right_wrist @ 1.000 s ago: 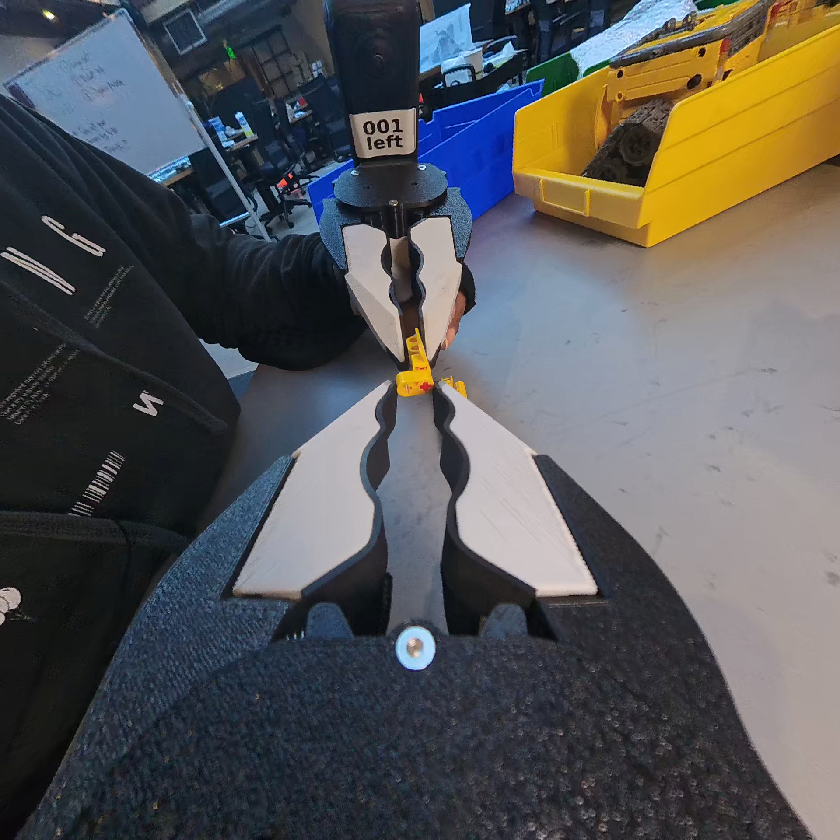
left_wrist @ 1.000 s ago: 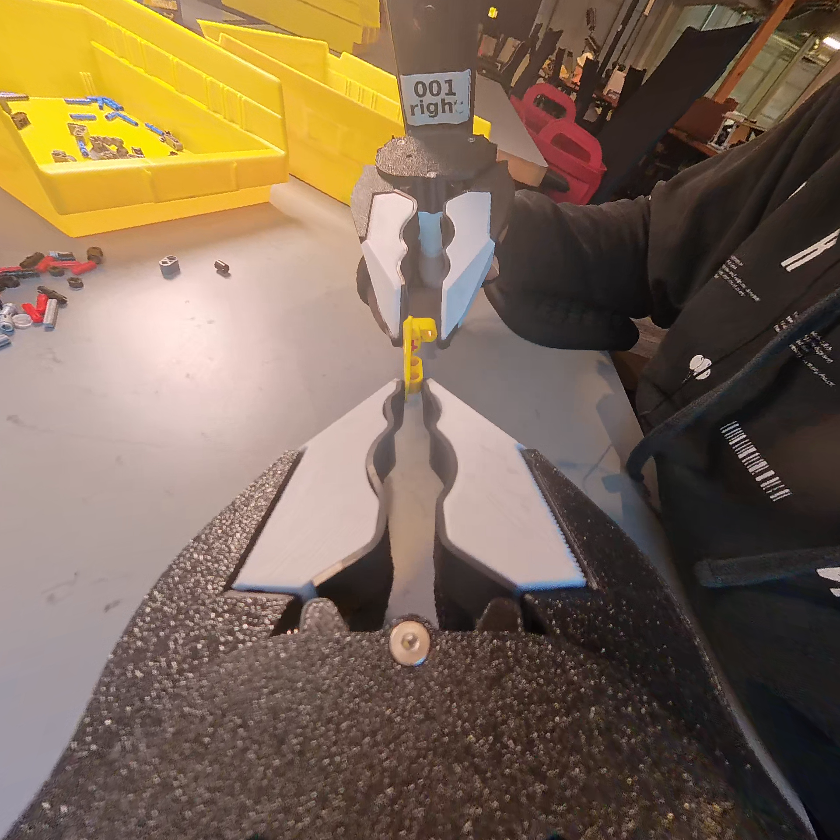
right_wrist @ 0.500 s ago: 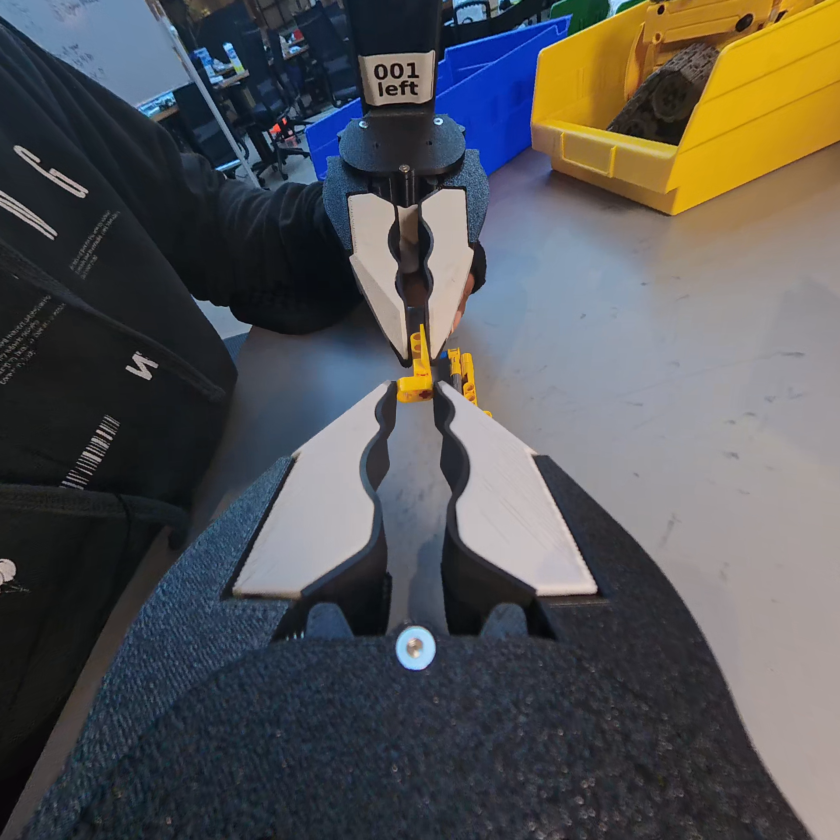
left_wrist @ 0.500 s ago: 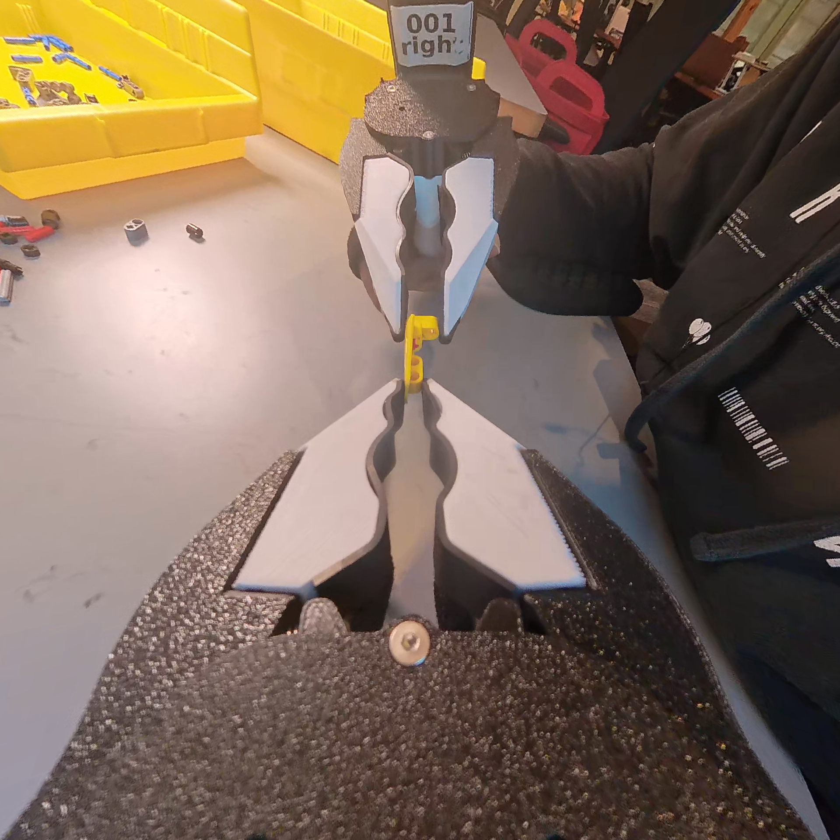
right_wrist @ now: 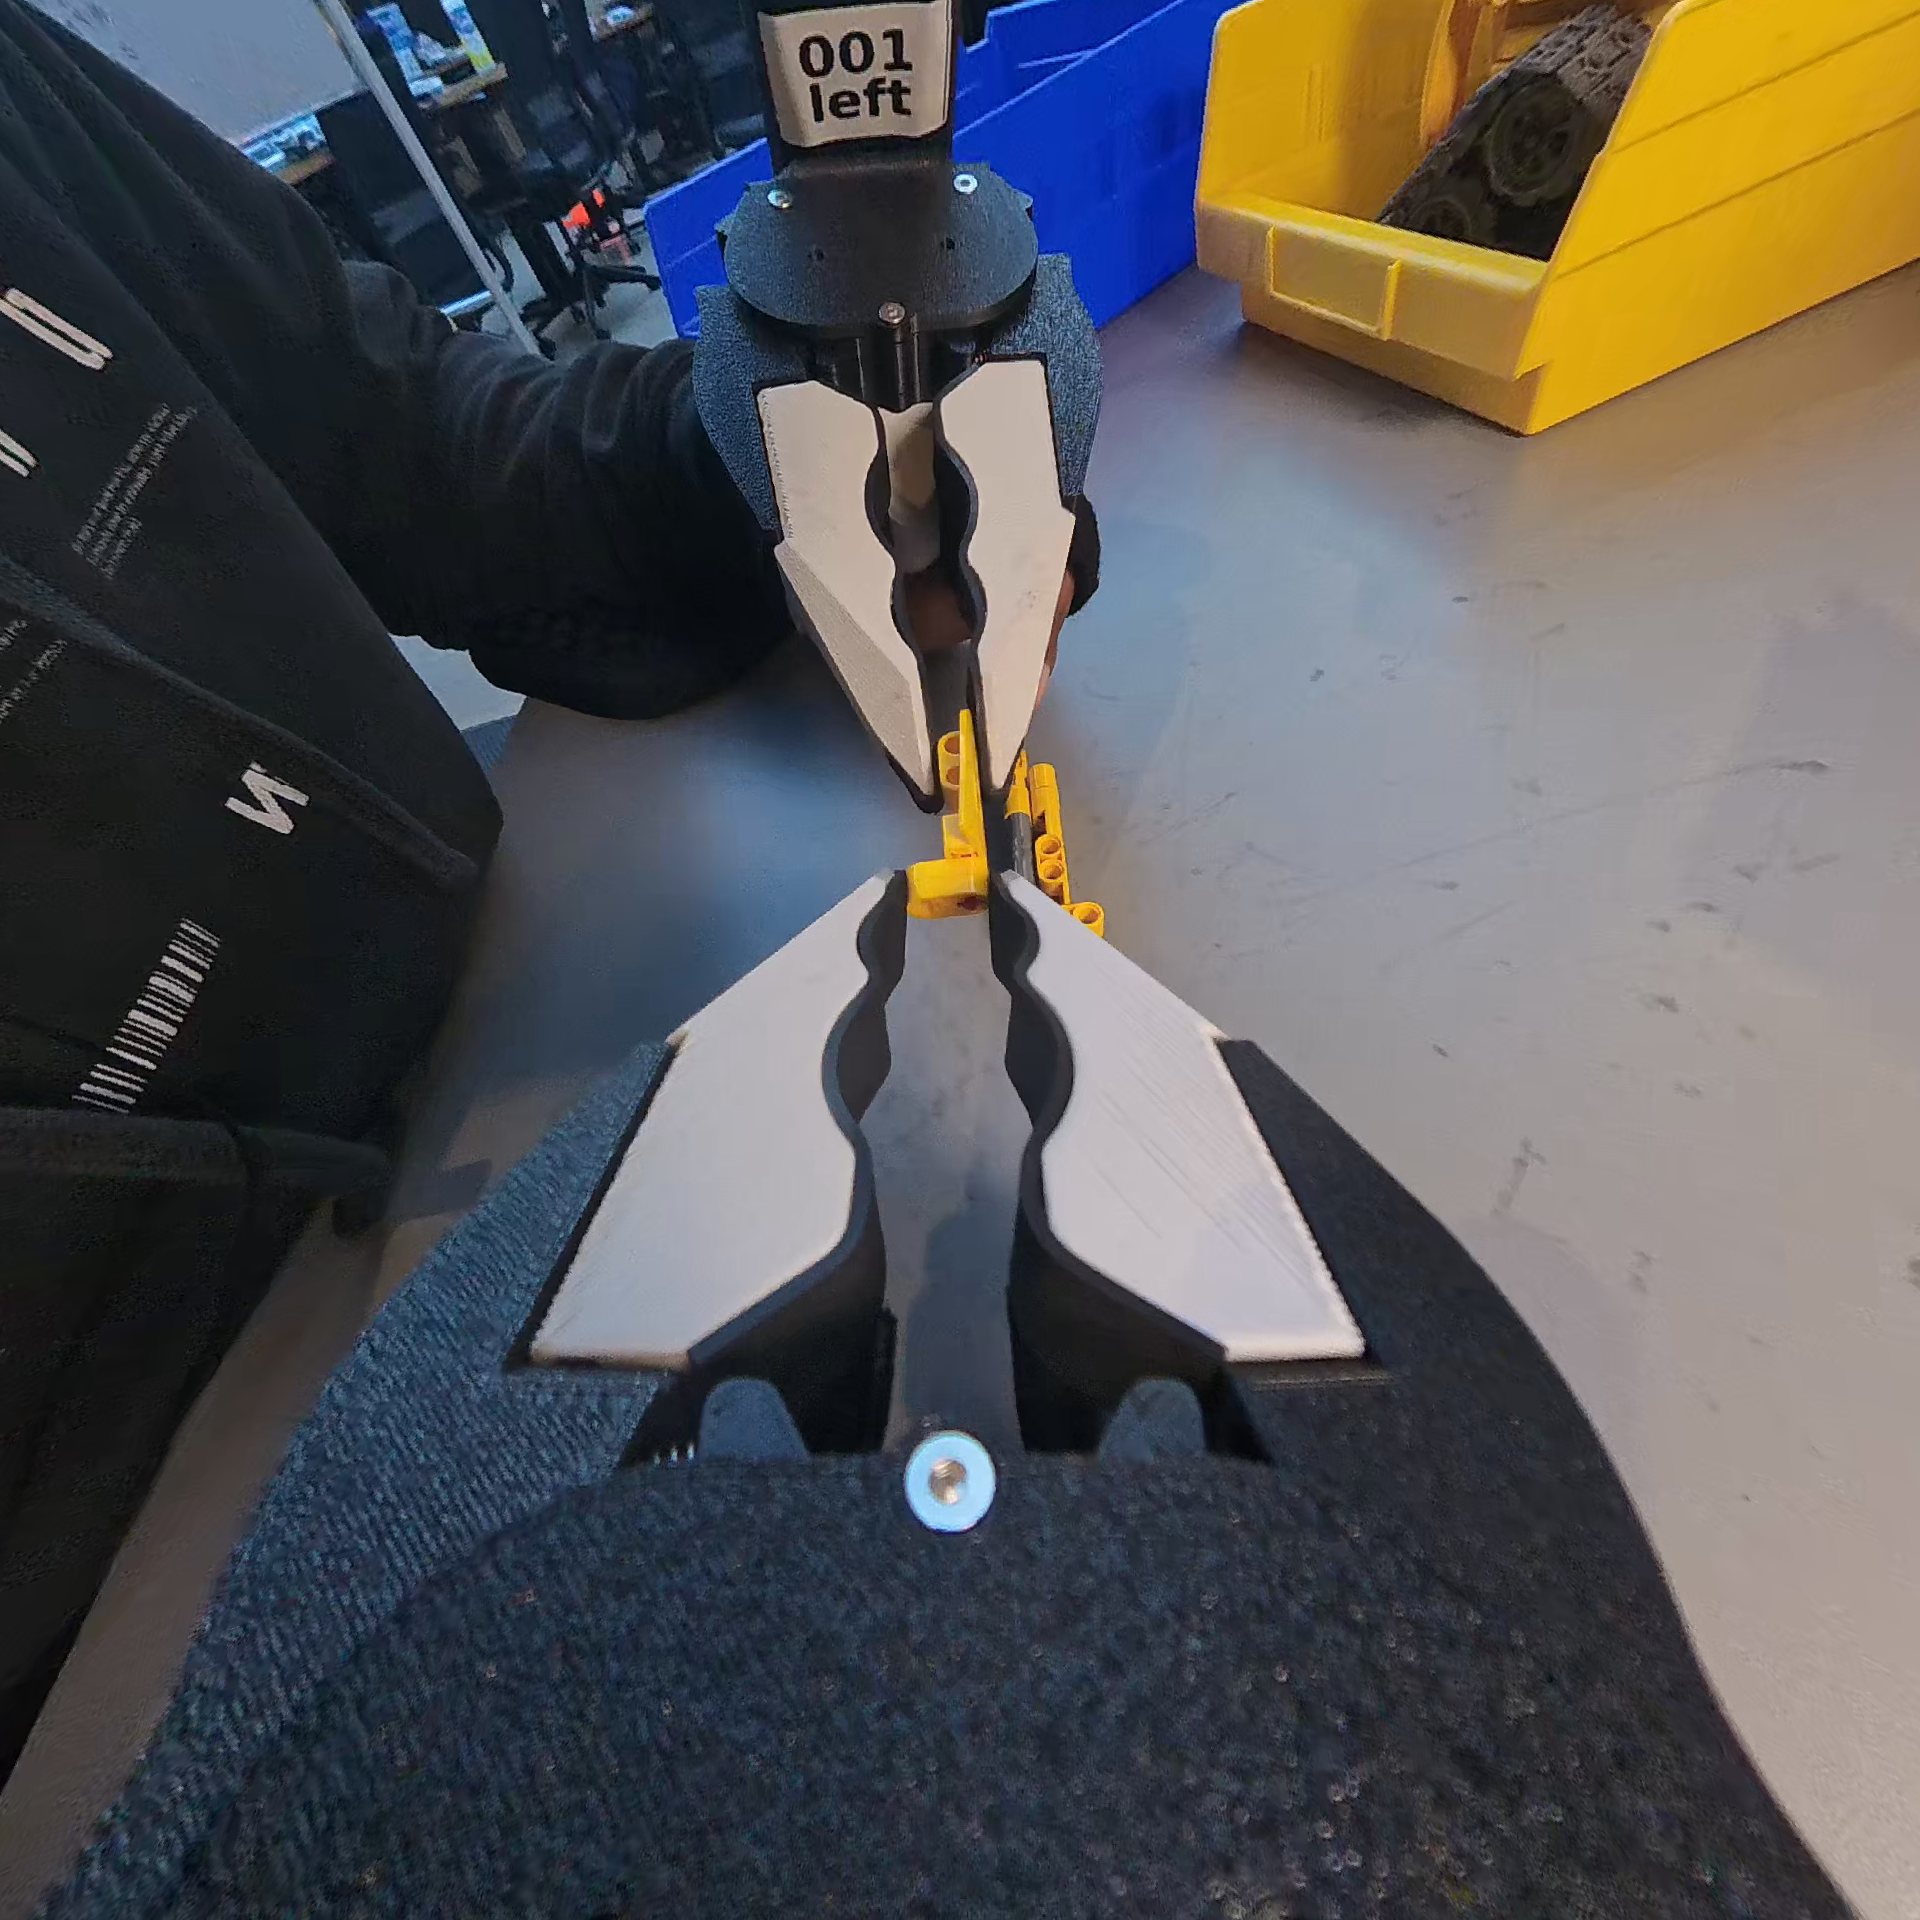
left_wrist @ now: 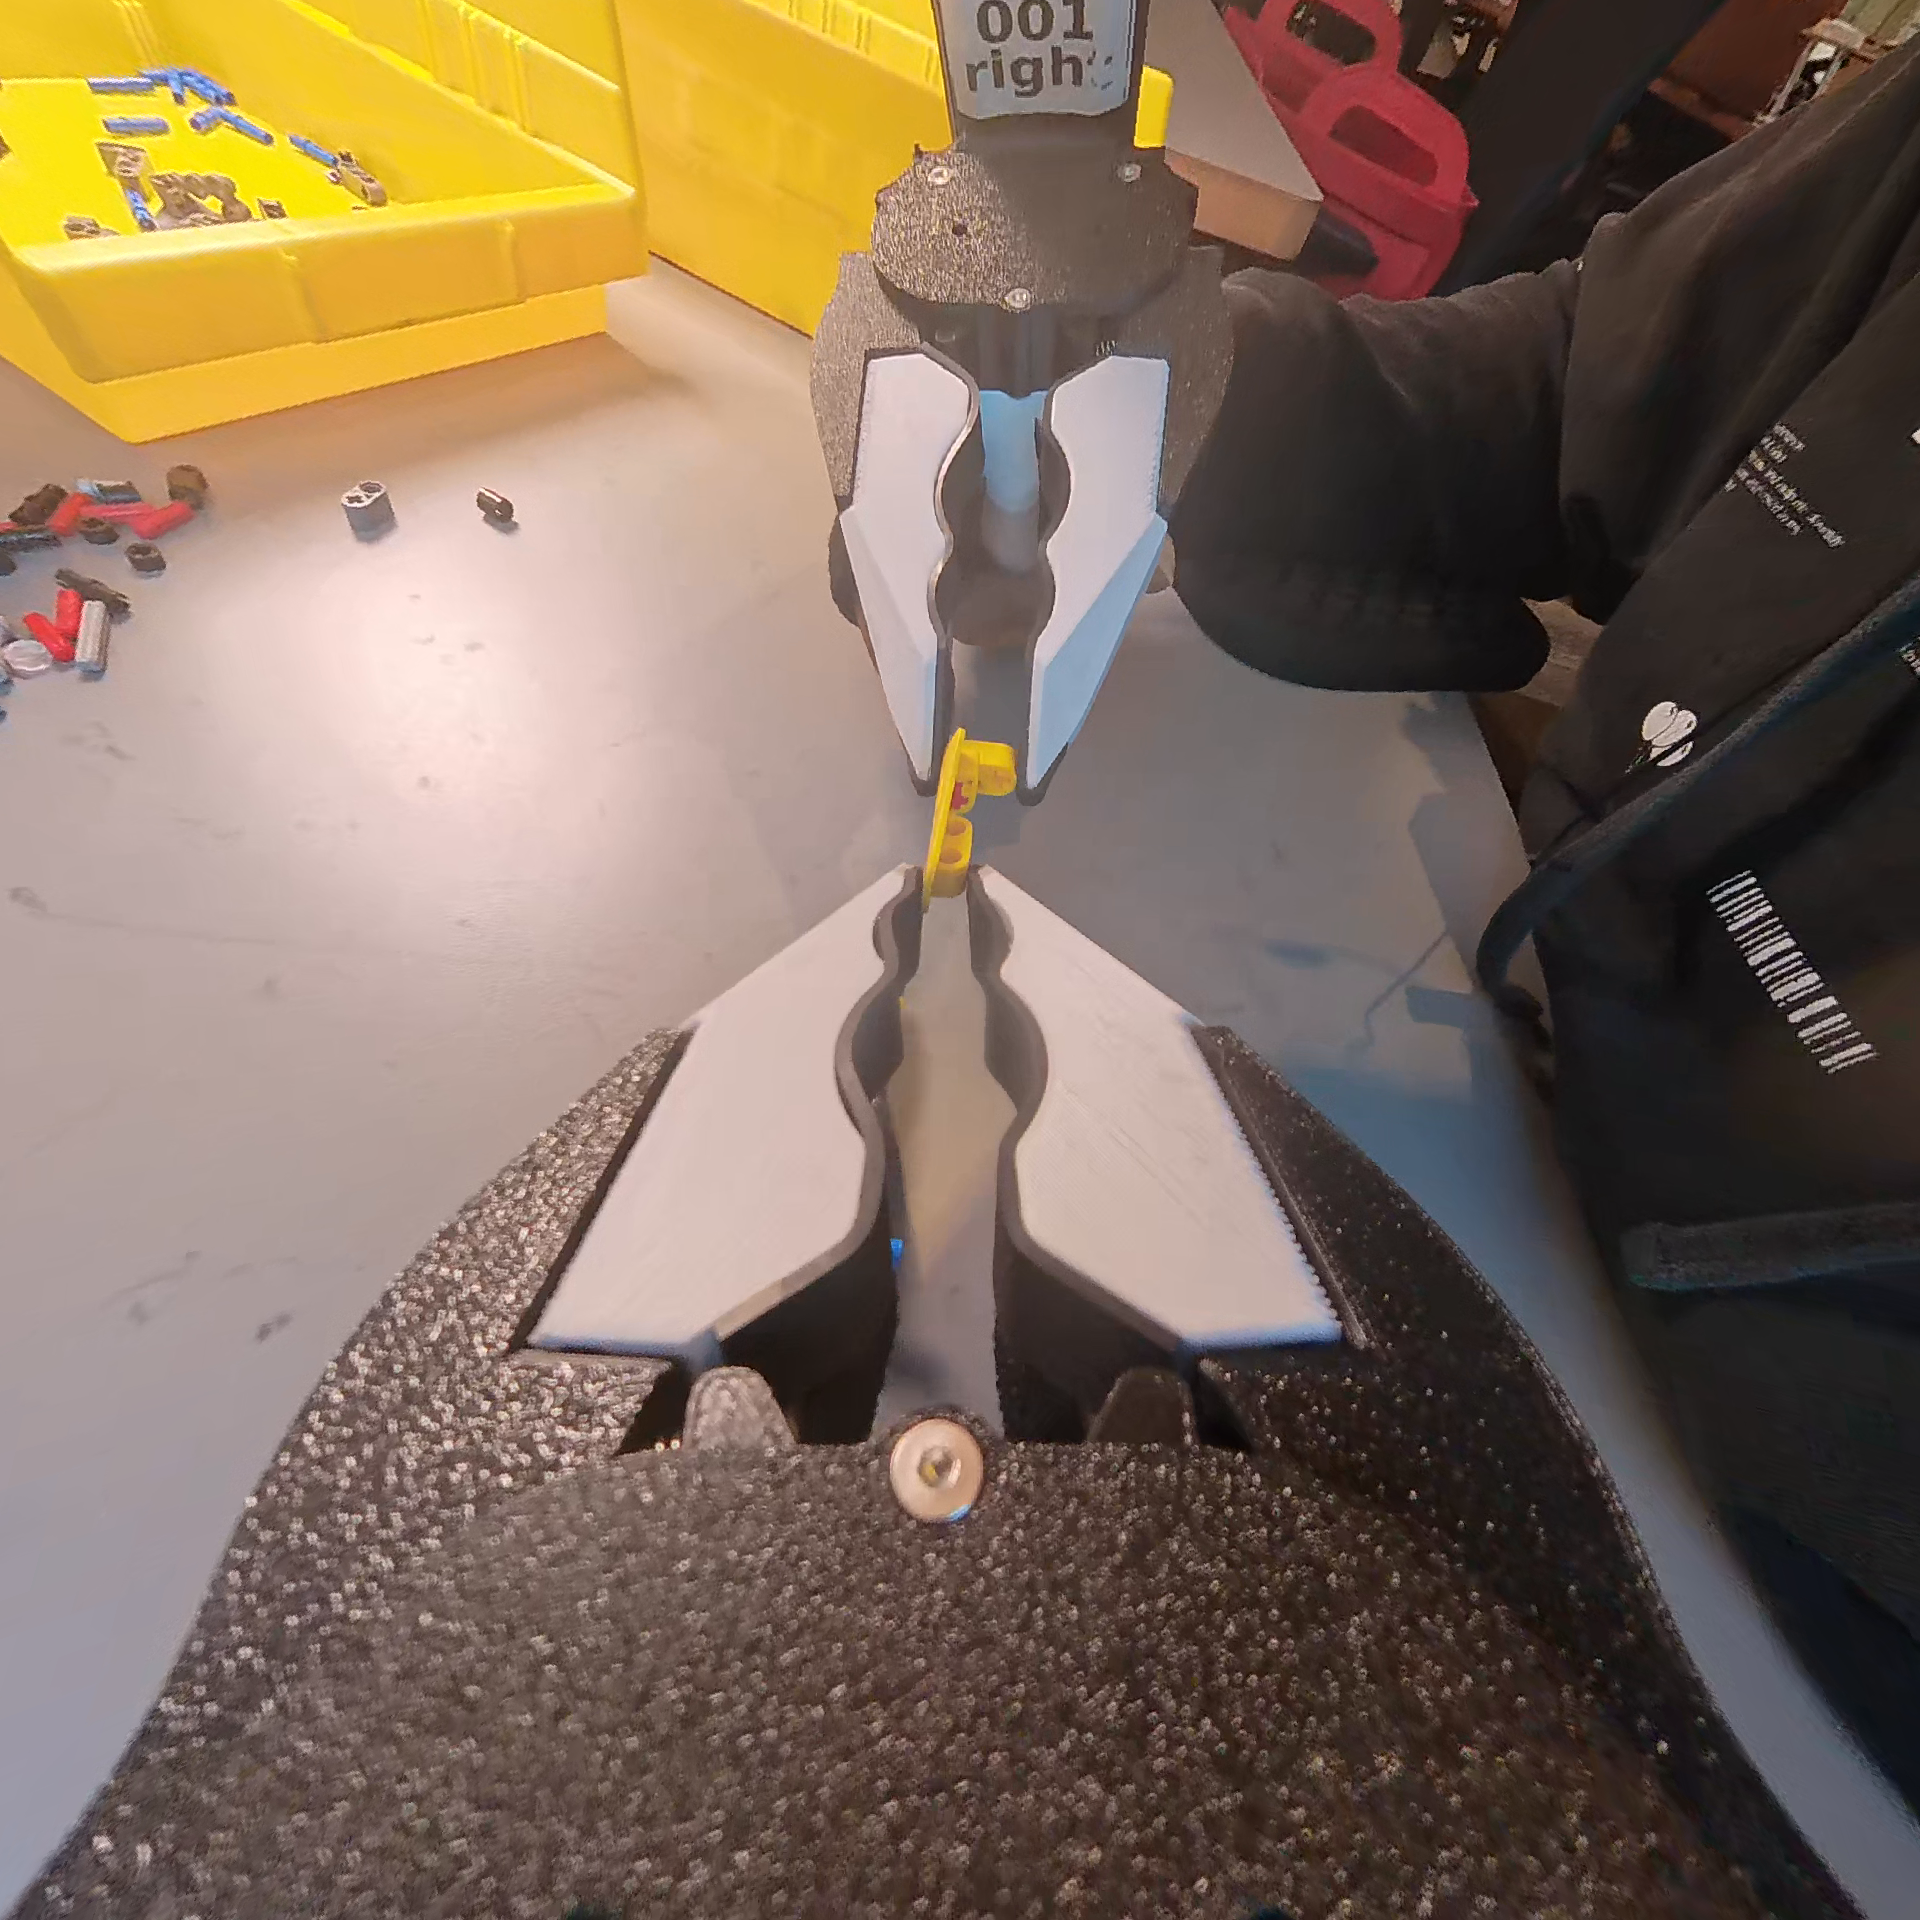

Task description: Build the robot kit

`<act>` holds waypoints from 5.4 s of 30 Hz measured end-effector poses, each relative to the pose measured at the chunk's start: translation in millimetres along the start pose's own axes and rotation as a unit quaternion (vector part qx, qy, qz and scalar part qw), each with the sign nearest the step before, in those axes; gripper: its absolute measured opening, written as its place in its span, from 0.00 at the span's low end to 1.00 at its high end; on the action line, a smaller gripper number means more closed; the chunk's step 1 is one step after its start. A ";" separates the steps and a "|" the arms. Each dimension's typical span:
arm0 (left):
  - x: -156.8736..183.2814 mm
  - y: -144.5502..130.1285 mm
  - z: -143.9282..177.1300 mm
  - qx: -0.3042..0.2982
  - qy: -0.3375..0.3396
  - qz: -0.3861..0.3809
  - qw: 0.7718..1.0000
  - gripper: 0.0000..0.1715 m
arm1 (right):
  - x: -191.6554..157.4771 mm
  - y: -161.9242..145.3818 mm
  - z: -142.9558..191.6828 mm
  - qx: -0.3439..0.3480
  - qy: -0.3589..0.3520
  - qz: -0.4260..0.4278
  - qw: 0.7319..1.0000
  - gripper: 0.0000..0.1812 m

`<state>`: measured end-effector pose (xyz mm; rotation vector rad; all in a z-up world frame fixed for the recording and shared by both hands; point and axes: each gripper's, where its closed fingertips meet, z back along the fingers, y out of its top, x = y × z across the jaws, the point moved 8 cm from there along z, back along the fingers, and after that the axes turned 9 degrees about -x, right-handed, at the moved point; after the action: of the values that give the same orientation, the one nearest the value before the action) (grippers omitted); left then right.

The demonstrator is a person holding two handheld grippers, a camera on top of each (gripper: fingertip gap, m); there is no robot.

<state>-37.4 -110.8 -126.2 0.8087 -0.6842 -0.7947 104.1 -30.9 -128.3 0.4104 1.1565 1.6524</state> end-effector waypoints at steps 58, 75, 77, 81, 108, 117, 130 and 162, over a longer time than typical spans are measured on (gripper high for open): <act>22.6 14.8 23.3 -0.023 0.390 -0.351 0.851 0.11 | -5.8 24.7 11.6 0.075 -0.016 -0.080 0.994 0.13; 25.1 19.2 21.1 0.098 0.020 -0.062 0.993 0.12 | -33.5 33.5 10.7 0.106 -0.070 0.149 0.981 0.04; 29.1 21.2 18.3 0.100 0.021 -0.070 0.992 0.09 | -35.6 33.0 7.9 0.107 -0.053 0.149 0.982 0.04; 27.9 24.1 20.0 0.125 -0.028 -0.017 0.992 0.10 | -33.8 33.2 9.6 0.118 -0.035 0.128 0.984 0.04; 16.7 29.9 31.1 0.146 -0.044 0.047 0.987 0.09 | -16.3 38.3 37.9 0.163 0.019 0.058 0.985 0.04; 15.1 27.2 27.3 0.159 -0.060 0.054 0.984 0.09 | -14.6 32.7 27.2 0.134 0.026 0.045 0.990 0.04; 19.7 28.9 23.0 0.159 -0.069 0.049 0.984 0.09 | -21.9 35.2 20.9 0.130 0.034 0.042 0.990 0.04; 27.5 18.8 12.9 0.006 0.017 -0.017 1.000 0.09 | -21.3 24.7 4.6 0.072 0.018 0.051 0.996 0.04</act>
<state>-26.5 -129.5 -97.9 0.8454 -0.6466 -0.8070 102.8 -47.3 -99.8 0.5402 1.3062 1.6746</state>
